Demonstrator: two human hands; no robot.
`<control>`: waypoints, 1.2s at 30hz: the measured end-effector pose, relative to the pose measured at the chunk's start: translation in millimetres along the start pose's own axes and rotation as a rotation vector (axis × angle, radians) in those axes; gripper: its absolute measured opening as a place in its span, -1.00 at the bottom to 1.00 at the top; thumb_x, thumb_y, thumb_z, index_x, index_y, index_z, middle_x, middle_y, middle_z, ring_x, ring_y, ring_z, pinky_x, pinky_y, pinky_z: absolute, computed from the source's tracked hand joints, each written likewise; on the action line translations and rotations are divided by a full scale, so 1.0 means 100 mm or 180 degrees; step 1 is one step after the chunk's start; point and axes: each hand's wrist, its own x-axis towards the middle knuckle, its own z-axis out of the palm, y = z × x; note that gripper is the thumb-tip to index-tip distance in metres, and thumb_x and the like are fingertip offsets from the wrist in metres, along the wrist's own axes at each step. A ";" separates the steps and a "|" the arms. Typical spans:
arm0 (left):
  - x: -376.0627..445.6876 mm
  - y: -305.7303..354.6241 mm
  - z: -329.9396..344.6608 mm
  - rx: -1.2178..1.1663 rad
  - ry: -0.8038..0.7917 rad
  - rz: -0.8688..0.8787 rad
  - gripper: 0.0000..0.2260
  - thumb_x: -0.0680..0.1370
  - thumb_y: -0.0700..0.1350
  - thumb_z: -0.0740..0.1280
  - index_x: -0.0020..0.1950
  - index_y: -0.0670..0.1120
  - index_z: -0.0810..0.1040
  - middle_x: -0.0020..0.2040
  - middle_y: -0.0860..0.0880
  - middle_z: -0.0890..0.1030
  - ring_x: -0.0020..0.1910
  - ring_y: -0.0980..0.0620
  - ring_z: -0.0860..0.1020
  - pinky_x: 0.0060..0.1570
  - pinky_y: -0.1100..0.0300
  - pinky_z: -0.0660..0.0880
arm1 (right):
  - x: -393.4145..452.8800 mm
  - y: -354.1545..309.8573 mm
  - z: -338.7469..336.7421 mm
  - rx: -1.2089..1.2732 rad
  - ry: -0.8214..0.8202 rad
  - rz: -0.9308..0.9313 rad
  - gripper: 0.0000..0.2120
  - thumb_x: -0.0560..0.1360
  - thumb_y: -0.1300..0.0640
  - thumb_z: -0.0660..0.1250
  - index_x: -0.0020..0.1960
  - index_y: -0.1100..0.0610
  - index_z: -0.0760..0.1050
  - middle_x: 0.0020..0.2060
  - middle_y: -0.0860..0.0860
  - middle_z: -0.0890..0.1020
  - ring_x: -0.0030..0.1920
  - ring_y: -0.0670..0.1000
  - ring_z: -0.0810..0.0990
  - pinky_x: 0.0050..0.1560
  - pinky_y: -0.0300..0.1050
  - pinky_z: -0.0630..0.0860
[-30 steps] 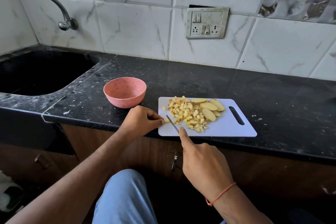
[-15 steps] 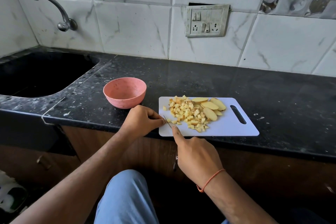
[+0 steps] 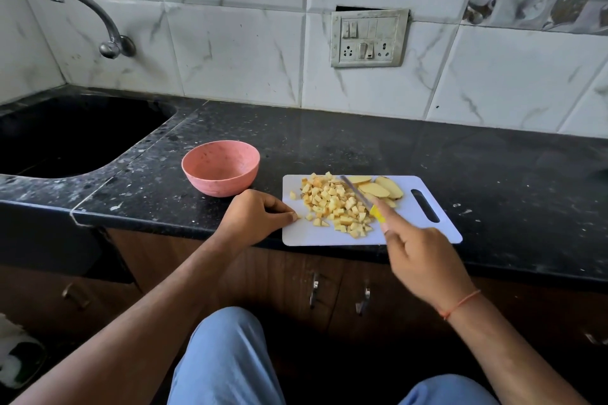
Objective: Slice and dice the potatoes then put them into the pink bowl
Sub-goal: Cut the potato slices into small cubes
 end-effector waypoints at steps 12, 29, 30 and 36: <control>0.19 0.01 -0.01 0.0521 -0.0007 0.0299 -0.52 0.47 0.22 0.58 0.35 0.15 0.67 0.20 0.18 0.64 -0.08 0.22 0.59 -0.14 0.37 0.45 | 0.62 0.86 0.10 0.1251 0.0465 0.1209 -0.61 0.71 -0.01 0.21 0.49 -0.30 0.42 -0.01 -0.21 0.61 -0.23 -0.16 0.50 -0.07 -0.15 0.47; 0.46 0.30 0.05 0.0641 0.0090 0.0744 -0.87 0.61 -0.06 0.42 0.02 0.11 0.77 -0.04 0.29 0.72 -0.05 0.35 0.63 0.01 0.33 0.58 | 0.40 0.82 0.09 0.1604 0.0624 0.1417 -0.62 0.71 0.04 0.22 0.50 -0.20 0.46 -0.22 -0.25 0.47 -0.29 -0.21 0.42 -0.08 -0.18 0.42; 0.50 0.37 0.04 0.0635 0.0142 0.0792 -0.88 0.61 -0.04 0.42 0.03 0.11 0.76 -0.06 0.28 0.72 -0.08 0.38 0.62 -0.05 0.40 0.54 | 0.40 0.84 0.09 0.1679 0.0670 0.1450 -0.62 0.71 0.04 0.22 0.49 -0.20 0.47 -0.22 -0.28 0.45 -0.24 -0.22 0.42 -0.02 -0.15 0.43; 0.79 0.92 0.19 0.0701 -0.0528 0.1149 -0.74 0.63 -0.09 0.43 0.32 0.05 0.71 0.15 0.12 0.72 0.11 0.20 0.67 0.05 0.38 0.53 | 0.38 0.87 0.08 0.2019 0.0791 0.1543 -0.62 0.72 0.06 0.20 0.47 -0.25 0.47 -0.46 -0.25 0.44 -0.41 -0.10 0.32 -0.31 -0.16 0.35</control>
